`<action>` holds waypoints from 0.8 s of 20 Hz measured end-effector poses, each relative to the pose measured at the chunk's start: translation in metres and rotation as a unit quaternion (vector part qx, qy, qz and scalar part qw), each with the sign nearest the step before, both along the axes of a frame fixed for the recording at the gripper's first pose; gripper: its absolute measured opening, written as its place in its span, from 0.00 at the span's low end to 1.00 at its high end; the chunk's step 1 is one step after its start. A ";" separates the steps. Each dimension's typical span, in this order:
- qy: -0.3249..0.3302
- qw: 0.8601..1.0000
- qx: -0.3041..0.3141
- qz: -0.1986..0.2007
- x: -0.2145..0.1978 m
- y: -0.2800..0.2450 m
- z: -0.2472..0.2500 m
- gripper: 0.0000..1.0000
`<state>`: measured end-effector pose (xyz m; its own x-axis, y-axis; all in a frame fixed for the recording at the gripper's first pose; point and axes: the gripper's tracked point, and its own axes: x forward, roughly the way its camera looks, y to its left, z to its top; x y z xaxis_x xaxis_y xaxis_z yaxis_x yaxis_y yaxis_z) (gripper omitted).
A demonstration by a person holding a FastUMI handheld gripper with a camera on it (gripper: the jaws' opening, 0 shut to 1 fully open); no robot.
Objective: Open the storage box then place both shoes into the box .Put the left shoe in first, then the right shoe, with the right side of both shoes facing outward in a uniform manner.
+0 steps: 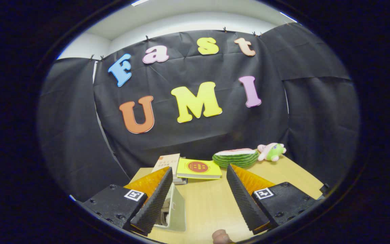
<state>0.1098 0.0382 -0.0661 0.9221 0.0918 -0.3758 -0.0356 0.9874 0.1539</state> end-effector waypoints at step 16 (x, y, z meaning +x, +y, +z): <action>-0.131 0.986 -0.094 -0.031 -0.116 0.000 0.020 1.00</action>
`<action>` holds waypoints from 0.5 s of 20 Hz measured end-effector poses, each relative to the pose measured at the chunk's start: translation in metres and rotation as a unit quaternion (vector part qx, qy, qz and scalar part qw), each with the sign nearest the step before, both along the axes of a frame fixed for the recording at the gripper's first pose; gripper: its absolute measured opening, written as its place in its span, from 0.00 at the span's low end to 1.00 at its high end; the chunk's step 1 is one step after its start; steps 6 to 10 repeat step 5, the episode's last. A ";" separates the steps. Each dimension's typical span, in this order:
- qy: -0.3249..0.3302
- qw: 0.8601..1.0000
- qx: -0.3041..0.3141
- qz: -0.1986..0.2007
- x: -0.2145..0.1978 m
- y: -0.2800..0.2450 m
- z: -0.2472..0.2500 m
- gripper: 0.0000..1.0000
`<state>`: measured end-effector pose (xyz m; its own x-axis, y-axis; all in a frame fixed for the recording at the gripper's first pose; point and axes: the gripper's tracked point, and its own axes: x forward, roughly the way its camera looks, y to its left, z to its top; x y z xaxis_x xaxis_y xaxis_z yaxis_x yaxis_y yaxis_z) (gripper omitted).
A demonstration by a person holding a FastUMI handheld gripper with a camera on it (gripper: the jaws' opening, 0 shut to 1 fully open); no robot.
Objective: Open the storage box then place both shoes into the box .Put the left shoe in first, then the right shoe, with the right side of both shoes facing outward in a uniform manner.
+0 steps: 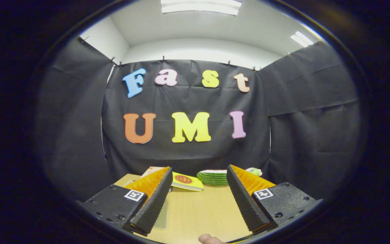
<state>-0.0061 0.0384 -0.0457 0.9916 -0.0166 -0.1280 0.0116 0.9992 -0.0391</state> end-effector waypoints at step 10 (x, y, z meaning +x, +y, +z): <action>0.012 0.999 -0.022 -0.036 -0.010 -0.003 -0.006 1.00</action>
